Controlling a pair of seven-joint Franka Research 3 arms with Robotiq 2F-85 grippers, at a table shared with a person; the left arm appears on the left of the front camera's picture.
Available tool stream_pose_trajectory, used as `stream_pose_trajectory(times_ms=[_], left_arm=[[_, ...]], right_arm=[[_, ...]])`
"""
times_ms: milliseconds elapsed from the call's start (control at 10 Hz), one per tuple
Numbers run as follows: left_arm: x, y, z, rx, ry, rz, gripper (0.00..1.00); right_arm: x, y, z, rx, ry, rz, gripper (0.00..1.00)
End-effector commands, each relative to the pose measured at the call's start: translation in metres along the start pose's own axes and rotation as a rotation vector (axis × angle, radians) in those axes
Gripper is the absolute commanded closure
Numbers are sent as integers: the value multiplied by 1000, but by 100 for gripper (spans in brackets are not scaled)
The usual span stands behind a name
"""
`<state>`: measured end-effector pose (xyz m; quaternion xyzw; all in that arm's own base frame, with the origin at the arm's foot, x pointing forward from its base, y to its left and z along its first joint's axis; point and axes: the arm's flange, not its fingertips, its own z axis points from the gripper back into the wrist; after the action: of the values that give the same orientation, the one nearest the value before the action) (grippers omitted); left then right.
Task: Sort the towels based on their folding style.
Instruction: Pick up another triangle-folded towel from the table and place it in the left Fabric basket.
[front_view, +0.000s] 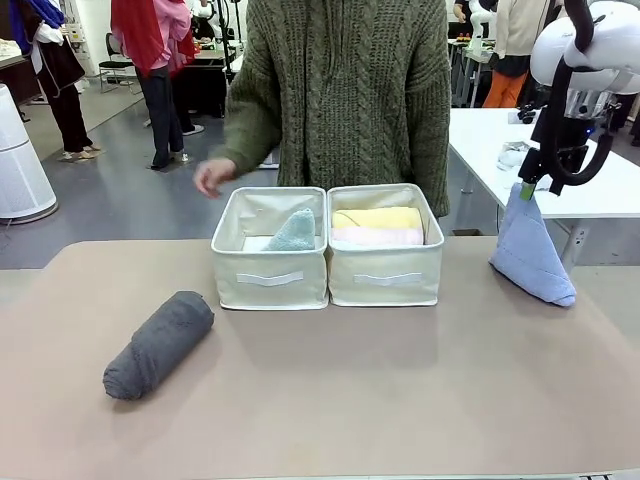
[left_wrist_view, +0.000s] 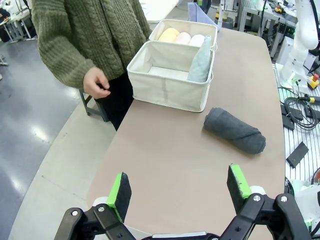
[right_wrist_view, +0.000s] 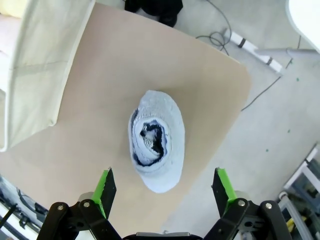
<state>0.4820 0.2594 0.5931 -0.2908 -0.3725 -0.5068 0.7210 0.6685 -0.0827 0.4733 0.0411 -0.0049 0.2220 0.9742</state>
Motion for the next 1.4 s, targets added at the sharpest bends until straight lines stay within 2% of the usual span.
stream_pose_trajectory(times_ms=[0, 200, 900, 1000, 1100, 1200, 1300], left_arm=[[1, -1, 1, 4, 3, 0, 0], [1, -1, 1, 4, 3, 0, 0], [1, -1, 1, 4, 3, 0, 0], [1, -1, 1, 4, 3, 0, 0], [1, -1, 1, 4, 3, 0, 0], [1, -1, 1, 4, 3, 0, 0], [1, -1, 1, 4, 3, 0, 0]], right_arm=[[5, -3, -9, 26, -25, 10, 0], [7, -4, -20, 31, -9, 4, 0], [9, -4, -45, 66, -85, 78, 0], [9, -3, -45, 64, -80, 80, 60], [9, -3, -44, 62, -76, 77, 60], [9, -2, -44, 58, -78, 79, 100], [9, -2, -44, 56, -77, 81, 65]])
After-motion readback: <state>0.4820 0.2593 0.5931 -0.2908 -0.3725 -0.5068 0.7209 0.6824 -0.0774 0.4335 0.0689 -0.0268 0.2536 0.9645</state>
